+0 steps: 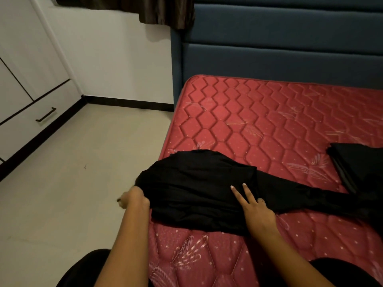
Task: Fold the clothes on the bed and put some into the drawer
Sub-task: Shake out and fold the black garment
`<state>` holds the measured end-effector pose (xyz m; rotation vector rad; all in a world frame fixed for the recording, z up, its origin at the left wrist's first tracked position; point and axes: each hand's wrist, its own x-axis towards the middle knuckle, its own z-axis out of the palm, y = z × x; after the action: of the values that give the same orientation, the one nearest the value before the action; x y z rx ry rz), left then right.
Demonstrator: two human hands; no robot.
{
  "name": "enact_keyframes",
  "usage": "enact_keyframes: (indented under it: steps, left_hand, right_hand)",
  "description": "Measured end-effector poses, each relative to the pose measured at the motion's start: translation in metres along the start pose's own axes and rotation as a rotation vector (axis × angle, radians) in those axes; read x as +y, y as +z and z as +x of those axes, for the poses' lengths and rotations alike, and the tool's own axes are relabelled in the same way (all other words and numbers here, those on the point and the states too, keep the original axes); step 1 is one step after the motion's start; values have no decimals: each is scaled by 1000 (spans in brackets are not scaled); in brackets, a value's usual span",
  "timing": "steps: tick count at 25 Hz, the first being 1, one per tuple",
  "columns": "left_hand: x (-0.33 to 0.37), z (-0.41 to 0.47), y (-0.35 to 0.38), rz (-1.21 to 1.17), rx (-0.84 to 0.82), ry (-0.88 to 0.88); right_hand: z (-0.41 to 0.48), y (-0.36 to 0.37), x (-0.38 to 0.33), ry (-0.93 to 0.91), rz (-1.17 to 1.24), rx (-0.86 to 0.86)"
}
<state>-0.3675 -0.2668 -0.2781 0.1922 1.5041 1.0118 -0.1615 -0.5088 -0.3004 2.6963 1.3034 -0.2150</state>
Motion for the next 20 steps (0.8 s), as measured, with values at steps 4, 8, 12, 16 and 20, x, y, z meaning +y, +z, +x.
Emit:
enact_keyframes:
  steps: [4,8,12,16,20]
  left_hand:
    - [-9,-21,18,670,-13,634]
    - [-49,-64,76,1237,-706,1149]
    - [-114,-94,118,1704,-959,1263]
    - [-145,-106,158,1683,-972,1284]
    - [-172,-115,174,1606,-810,1430]
  right_hand:
    - [25,-24,28,-5,373,-334]
    - [56,-26,52,255,671,-1]
    - [68,-16,42,170,922,100]
    - [72,-22,61,213,1087,361]
    - [68,0,120,426,1031,121]
